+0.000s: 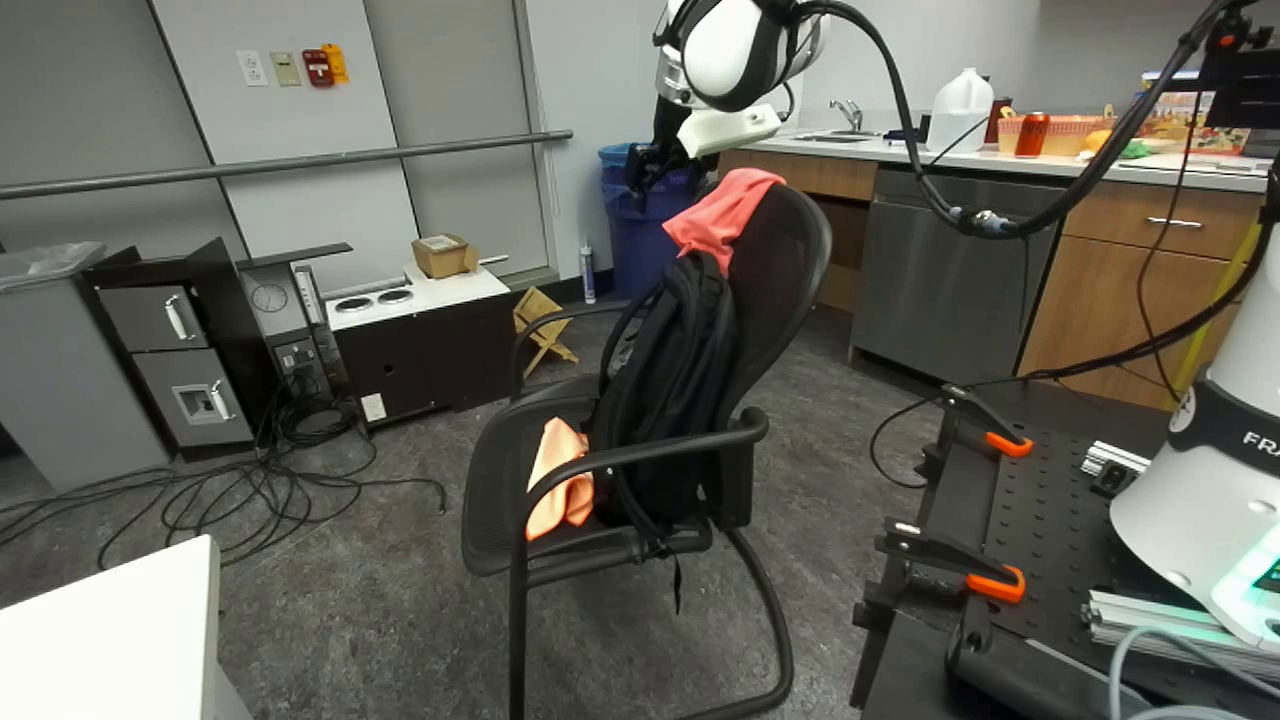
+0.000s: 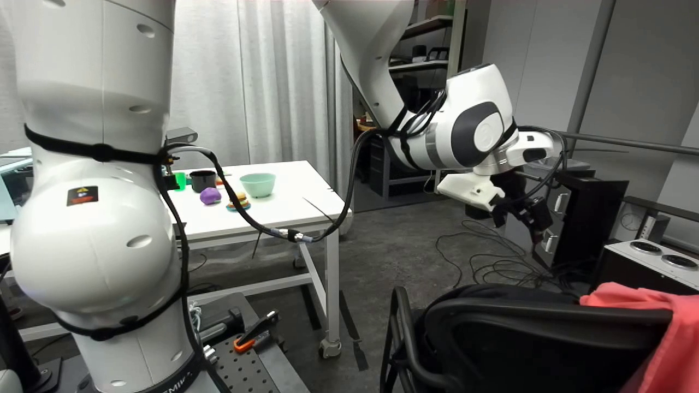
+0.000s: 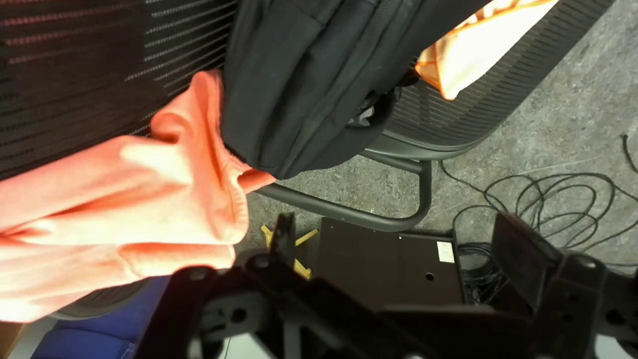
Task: Put the orange towel and shirt on the seat of the chair respectively
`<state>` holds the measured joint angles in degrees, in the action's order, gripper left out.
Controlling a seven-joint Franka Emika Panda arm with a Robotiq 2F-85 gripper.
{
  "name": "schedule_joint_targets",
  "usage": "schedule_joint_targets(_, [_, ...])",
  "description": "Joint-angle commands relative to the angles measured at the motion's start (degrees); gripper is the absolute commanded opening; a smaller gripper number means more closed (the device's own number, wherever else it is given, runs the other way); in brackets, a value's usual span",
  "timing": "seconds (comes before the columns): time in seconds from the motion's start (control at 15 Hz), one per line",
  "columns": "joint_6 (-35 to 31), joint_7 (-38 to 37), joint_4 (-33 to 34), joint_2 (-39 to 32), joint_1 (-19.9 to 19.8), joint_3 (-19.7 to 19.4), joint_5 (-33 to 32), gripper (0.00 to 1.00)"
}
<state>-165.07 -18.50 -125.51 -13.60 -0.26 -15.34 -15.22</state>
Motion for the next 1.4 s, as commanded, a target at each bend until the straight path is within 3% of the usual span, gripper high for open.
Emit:
schedule_joint_targets(0.0, [5.6, 2.2, 4.5, -1.1, 0.5, -1.2, -4.6, 1.0])
schedule_joint_targets(0.67, [5.3, 3.6, 11.5, -6.7, -0.1, -6.7, -20.9, 1.0])
schedule_joint_targets(1.33, [6.6, 3.4, 13.9, -9.5, -3.6, -10.6, -29.4, 1.0])
